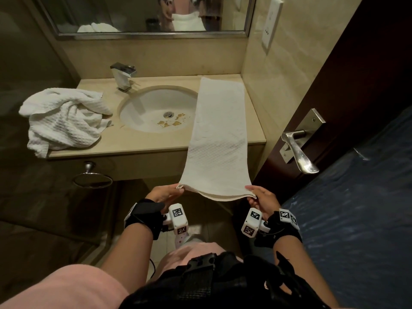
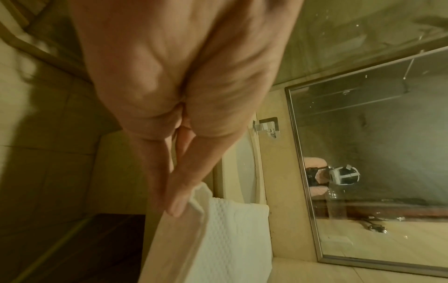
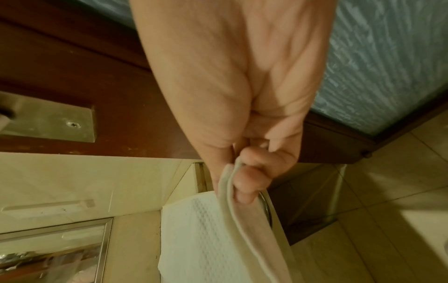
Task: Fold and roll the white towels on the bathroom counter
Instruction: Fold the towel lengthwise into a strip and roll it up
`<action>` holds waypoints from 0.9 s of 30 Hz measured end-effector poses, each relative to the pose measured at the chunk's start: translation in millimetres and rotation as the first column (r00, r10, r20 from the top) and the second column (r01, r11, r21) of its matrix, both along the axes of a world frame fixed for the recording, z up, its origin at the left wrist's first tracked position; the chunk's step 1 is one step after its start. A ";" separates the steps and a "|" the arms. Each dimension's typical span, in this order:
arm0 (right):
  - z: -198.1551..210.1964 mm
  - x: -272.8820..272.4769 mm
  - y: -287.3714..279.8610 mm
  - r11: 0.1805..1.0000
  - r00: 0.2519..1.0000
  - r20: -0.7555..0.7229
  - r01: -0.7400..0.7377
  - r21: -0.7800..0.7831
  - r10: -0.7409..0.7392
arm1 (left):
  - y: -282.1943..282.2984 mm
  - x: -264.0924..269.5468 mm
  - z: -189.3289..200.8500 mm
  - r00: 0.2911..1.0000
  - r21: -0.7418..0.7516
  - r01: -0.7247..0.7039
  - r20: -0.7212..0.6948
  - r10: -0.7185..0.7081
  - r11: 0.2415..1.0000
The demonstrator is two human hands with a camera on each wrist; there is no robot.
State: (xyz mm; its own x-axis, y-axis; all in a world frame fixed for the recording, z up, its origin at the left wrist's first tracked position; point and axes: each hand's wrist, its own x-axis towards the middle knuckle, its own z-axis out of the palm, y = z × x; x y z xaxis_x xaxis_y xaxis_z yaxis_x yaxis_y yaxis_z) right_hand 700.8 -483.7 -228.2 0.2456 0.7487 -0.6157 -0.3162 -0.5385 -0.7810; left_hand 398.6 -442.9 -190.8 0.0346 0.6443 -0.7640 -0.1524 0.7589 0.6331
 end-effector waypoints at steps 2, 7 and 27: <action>3.1 -1.9 0.1 0.999 0.999 -0.038 0.028 0.018 -0.027 | 0.1 0.9 -1.1 0.994 0.003 -0.066 0.088 0.065 0.998; 14.4 -2.2 2.2 0.988 0.971 -0.208 0.138 0.063 -0.123 | 2.0 1.7 -2.4 0.981 0.012 -0.115 0.158 0.111 0.993; -8.6 0.3 1.1 0.997 0.988 -0.136 0.080 0.017 -0.077 | 6.4 24.0 -7.3 0.977 0.002 -0.197 0.082 0.196 0.980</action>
State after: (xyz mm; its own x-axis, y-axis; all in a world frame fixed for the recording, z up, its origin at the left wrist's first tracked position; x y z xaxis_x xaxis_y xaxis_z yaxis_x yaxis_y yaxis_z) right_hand 701.1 -482.5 -236.8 0.2199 0.7446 -0.6302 -0.4598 -0.4906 -0.7402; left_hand 422.6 -436.6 -198.1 -0.0314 0.6524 -0.7572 -0.3492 0.7027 0.6199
